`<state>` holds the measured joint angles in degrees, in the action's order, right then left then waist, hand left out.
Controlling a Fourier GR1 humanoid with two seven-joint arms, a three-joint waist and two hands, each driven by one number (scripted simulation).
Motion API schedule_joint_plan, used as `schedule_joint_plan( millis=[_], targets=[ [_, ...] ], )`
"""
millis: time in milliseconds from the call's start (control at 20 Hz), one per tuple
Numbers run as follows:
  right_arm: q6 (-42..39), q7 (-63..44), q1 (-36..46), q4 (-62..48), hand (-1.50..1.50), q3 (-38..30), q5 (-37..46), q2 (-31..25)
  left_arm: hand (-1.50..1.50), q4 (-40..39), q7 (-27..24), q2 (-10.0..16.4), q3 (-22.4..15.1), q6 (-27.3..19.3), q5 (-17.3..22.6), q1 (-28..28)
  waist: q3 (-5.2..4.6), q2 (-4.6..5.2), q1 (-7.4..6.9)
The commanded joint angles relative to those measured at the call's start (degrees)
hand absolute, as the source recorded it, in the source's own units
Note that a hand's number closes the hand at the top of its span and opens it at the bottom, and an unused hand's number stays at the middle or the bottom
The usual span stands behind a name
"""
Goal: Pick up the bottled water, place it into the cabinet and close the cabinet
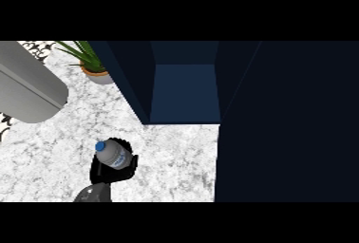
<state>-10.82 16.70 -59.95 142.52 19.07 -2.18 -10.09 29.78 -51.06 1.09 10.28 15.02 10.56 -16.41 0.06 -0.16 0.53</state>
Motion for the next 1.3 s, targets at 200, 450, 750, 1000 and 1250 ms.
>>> schedule_joint_plan(
  millis=[200, 450, 750, 1000, 1250],
  targets=[
    [-0.52, -1.65, -2.33, 5.47, -1.5, 0.96, -2.15, -0.8, 1.5, 9.73, 7.54, -1.07, -12.83, -4.72, 10.31, 1.26, -0.03, -0.33, 0.11],
    [-1.88, 0.03, 0.94, 1.77, -1.5, -5.45, -7.73, -1.94, 1.5, 15.38, 13.48, -1.08, -17.42, -12.06, 15.56, -2.93, -0.02, -0.08, 0.38],
    [-0.59, -3.89, 0.93, 5.43, -1.5, -2.0, -4.56, -1.06, 1.5, 26.15, 19.19, -1.09, -25.97, -25.55, 13.27, -5.2, -0.04, -0.04, 0.1],
    [-0.45, -1.76, 1.91, 2.39, -1.5, -3.07, -4.57, 0.06, 1.5, 25.41, 25.28, -1.09, -30.85, -34.86, 17.55, -14.48, -0.06, 0.08, 1.02],
    [-0.53, -3.65, 4.31, 2.1, -1.5, -5.57, -6.7, -0.01, 1.5, 20.37, 28.54, -1.09, -32.46, -42.26, 17.85, -23.74, -0.06, 0.35, 1.25]
  ],
)
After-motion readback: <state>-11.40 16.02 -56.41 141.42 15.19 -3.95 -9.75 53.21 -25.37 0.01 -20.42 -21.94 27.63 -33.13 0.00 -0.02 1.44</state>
